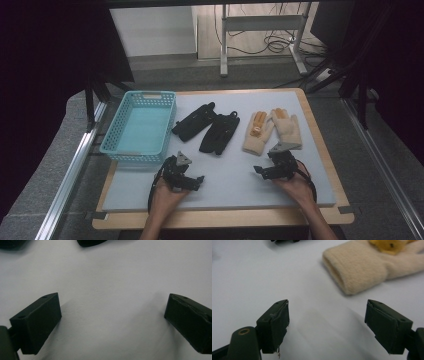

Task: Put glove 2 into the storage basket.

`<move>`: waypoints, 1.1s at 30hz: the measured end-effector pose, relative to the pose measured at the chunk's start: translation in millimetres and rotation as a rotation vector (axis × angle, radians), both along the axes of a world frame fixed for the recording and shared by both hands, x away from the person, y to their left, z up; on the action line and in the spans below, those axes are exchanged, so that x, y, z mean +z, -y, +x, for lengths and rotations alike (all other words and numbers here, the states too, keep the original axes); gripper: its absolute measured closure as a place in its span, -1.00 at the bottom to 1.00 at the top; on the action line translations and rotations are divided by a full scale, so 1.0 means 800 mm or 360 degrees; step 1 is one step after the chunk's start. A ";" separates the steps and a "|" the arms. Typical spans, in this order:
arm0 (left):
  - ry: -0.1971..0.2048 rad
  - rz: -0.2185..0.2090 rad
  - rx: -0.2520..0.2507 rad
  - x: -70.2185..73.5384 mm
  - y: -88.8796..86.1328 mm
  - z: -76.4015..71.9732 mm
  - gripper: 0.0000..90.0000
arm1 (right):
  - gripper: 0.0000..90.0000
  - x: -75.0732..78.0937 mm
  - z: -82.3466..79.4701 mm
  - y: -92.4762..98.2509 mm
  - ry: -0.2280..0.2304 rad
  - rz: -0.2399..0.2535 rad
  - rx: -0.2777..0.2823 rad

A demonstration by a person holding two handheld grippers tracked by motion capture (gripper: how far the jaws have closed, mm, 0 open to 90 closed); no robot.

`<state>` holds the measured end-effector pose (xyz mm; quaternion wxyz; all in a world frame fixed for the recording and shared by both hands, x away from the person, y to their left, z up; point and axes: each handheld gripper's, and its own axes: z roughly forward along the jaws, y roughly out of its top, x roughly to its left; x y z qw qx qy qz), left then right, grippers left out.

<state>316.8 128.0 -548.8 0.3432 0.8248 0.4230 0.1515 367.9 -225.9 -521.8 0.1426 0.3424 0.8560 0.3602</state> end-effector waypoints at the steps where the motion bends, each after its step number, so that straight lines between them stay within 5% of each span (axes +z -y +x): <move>1: 0.0000 -0.0001 0.0000 0.000 0.000 0.000 -0.97 | -0.57 0.000 0.000 0.000 0.0000 0.0000 0.0000; 16: 0.0002 0.0000 -0.0001 0.000 0.000 0.000 -0.97 | -0.42 0.027 0.043 -0.056 -0.0002 0.0077 0.0079; 28: 0.0002 0.0000 -0.0001 0.000 0.000 0.000 -0.97 | 0.18 0.032 0.091 -0.098 0.0013 0.0026 0.0101; 33: 0.0002 0.0007 -0.0003 0.000 0.000 0.000 -0.97 | 0.27 0.034 0.105 -0.115 0.0013 0.0010 0.0088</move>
